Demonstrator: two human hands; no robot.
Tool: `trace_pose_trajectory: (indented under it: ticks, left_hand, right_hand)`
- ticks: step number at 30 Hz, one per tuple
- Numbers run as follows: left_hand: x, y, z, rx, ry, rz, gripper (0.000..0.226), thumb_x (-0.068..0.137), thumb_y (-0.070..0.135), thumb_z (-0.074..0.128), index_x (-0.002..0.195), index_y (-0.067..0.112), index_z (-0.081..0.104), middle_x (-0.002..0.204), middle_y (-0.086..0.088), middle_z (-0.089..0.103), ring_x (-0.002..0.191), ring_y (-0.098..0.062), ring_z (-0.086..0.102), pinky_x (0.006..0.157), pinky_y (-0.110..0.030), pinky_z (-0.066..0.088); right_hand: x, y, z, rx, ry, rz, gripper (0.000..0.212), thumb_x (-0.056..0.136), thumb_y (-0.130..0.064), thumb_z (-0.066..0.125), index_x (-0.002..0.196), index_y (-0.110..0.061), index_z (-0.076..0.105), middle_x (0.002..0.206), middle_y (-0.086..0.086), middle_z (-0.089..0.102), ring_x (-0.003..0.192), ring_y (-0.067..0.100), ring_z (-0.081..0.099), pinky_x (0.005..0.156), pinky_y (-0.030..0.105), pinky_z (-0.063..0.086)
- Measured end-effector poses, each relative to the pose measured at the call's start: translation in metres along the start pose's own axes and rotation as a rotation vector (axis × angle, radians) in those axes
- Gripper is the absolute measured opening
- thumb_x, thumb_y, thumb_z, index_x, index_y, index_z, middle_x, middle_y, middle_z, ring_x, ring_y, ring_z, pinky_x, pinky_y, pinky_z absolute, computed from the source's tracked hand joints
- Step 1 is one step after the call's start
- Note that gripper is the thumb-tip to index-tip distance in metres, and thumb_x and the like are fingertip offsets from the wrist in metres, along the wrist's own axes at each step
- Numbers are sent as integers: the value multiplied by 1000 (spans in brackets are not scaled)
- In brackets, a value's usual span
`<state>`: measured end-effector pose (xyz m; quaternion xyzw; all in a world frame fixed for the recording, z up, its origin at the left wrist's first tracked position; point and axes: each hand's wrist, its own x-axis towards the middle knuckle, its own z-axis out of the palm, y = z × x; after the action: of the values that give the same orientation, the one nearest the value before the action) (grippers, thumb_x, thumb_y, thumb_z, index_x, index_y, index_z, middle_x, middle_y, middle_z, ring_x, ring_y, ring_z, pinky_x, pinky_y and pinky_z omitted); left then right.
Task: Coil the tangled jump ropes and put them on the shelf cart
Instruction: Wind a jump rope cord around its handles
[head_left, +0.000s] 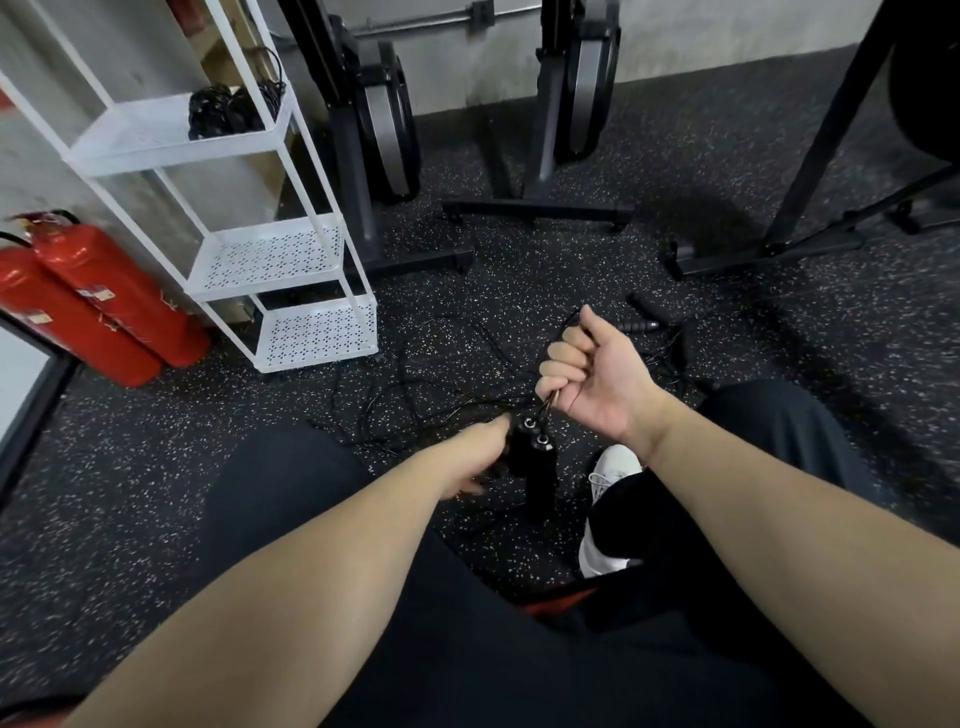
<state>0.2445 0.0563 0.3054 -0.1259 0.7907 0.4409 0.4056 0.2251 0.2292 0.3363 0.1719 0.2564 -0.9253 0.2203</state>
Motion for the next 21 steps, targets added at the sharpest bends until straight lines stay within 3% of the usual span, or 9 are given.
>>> trace_pose_trajectory:
  ticks: [3, 5, 6, 8, 11, 13, 17, 21]
  left_hand:
    - [-7, 10, 14, -129, -21, 233, 94, 85, 92, 23, 158, 33, 35, 165, 4, 33, 152, -18, 29, 125, -41, 17]
    - [-5, 14, 20, -239, -33, 326, 112, 64, 106, 29, 154, 39, 40, 162, 9, 37, 150, -13, 30, 127, -42, 17]
    - [-4, 14, 21, -246, -29, 349, 105, 63, 105, 35, 148, 43, 44, 157, 10, 44, 147, -14, 37, 126, -45, 23]
    - [-4, 13, 23, -107, -14, 382, 86, 70, 89, 54, 141, 42, 40, 144, 8, 55, 134, -16, 49, 116, -39, 35]
    - [2, 9, 27, 47, -10, 398, 88, 82, 53, 80, 150, 27, 31, 136, 6, 58, 122, -13, 54, 99, -26, 39]
    - [3, 8, 29, 35, 3, 399, 83, 84, 42, 81, 149, 26, 31, 129, 6, 60, 117, -13, 57, 96, -29, 42]
    - [4, 8, 25, -17, 75, 385, 75, 76, 39, 80, 135, 31, 36, 118, 7, 64, 108, -15, 61, 92, -35, 47]
    - [6, 1, 19, 121, 6, 388, 57, 86, 26, 79, 130, 28, 43, 106, 12, 63, 99, -10, 60, 79, -25, 44]
  right_hand:
    - [-2, -1, 6, 160, -22, -23, 54, 104, -52, 42, 61, -24, 28, 57, -10, 16, 53, 8, 13, 52, 23, 23]
    - [-1, -3, 9, 237, -30, -74, 53, 105, -51, 41, 61, -24, 29, 57, -9, 17, 53, 9, 13, 52, 23, 24]
    - [-1, -4, 10, 274, -34, -97, 53, 105, -51, 41, 61, -24, 28, 58, -10, 17, 53, 9, 13, 54, 23, 24]
    - [-2, -6, 12, 349, -38, -127, 53, 105, -51, 41, 61, -24, 28, 59, -10, 16, 53, 9, 12, 56, 22, 23]
    - [-4, -8, 14, 414, -36, -162, 54, 105, -51, 39, 61, -23, 28, 59, -10, 17, 51, 9, 13, 56, 23, 24]
    - [-5, -7, 14, 430, -27, -179, 53, 105, -51, 39, 61, -24, 28, 58, -10, 17, 51, 9, 14, 56, 24, 24]
    - [-6, -17, 13, 487, -6, -265, 53, 106, -49, 37, 61, -24, 27, 59, -9, 17, 51, 10, 13, 58, 24, 23]
    - [-9, -30, 7, 516, 45, -344, 51, 107, -47, 36, 62, -24, 27, 60, -9, 16, 52, 11, 13, 60, 24, 23]
